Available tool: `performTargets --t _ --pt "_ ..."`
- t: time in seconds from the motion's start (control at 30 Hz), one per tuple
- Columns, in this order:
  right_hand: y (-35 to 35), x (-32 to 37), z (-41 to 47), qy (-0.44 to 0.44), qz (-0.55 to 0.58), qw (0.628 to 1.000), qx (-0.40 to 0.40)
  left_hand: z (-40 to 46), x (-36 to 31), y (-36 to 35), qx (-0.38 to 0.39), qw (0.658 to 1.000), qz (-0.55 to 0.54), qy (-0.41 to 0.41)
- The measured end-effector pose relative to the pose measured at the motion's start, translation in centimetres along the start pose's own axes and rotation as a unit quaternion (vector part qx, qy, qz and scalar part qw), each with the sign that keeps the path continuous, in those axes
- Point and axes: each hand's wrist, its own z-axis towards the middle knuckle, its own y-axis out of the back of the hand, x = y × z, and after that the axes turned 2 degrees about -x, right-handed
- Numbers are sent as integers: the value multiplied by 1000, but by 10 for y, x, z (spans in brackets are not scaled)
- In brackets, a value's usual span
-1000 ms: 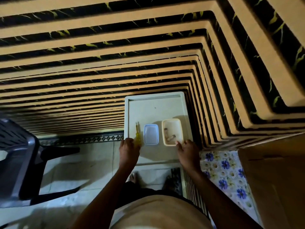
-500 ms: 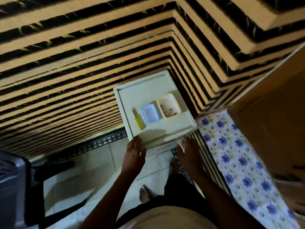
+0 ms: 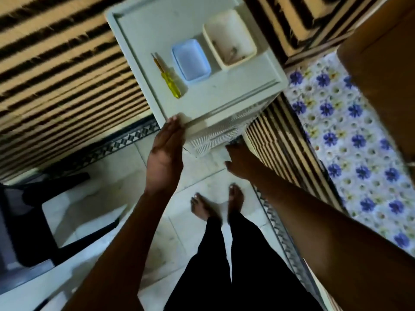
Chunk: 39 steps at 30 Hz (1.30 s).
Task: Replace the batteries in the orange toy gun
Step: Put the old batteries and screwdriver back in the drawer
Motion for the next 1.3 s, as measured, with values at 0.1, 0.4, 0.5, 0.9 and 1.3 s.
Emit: performTargets --t 0.1,0.4,0.5,0.9,1.3 --pt "-15 -6 36 7 -43 999 8 -3 -1 -9 -41 999 16 -3" --pt "-38 0 55 -13 -133 991 -27 -5 -3 -13 -48 998 43 11" --pt "-33 1 37 23 -152 983 -97 -5 -3 -9 -35 998 46 12" --pt "-26 -18 -118 84 -192 943 -259 -4 0 2 -2 1000 31 -6" --pt "23 17 -77 80 -135 898 -410 -2 -5 6 -15 1000 16 -10"
